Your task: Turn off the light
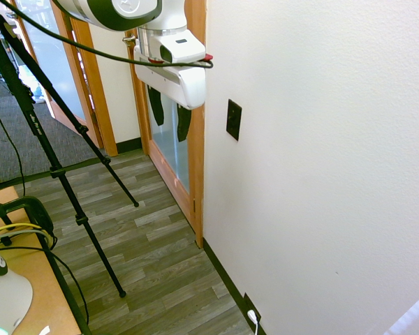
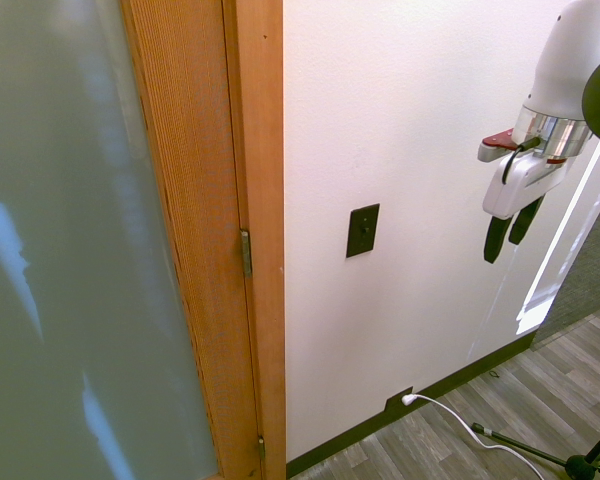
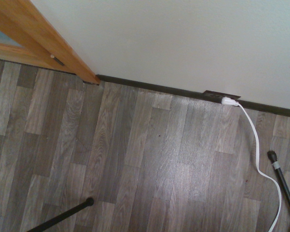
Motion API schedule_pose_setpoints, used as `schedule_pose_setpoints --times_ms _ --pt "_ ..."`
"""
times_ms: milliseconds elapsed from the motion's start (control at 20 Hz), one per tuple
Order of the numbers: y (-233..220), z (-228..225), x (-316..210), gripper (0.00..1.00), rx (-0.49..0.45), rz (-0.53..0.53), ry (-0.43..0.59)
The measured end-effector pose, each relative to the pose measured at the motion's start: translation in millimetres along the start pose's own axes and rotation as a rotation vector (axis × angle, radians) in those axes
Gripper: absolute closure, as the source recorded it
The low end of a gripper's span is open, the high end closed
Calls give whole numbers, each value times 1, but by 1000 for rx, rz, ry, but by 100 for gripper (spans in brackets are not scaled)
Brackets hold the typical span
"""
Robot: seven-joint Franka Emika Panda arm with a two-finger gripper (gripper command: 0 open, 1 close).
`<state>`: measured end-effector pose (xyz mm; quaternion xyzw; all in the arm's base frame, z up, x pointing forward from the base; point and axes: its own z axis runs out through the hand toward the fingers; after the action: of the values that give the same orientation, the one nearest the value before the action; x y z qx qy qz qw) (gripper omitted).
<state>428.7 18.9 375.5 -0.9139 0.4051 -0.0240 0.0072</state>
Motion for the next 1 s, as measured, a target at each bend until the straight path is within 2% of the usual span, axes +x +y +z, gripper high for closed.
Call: schedule_pose_setpoints --times_ms 250,500,850,1000 --pt "-5 0 1 0 3 11 3" --pt "-44 -7 3 0 38 39 29" --pt "-92 5 23 0 154 145 132" --pt "-110 11 37 0 165 191 169"
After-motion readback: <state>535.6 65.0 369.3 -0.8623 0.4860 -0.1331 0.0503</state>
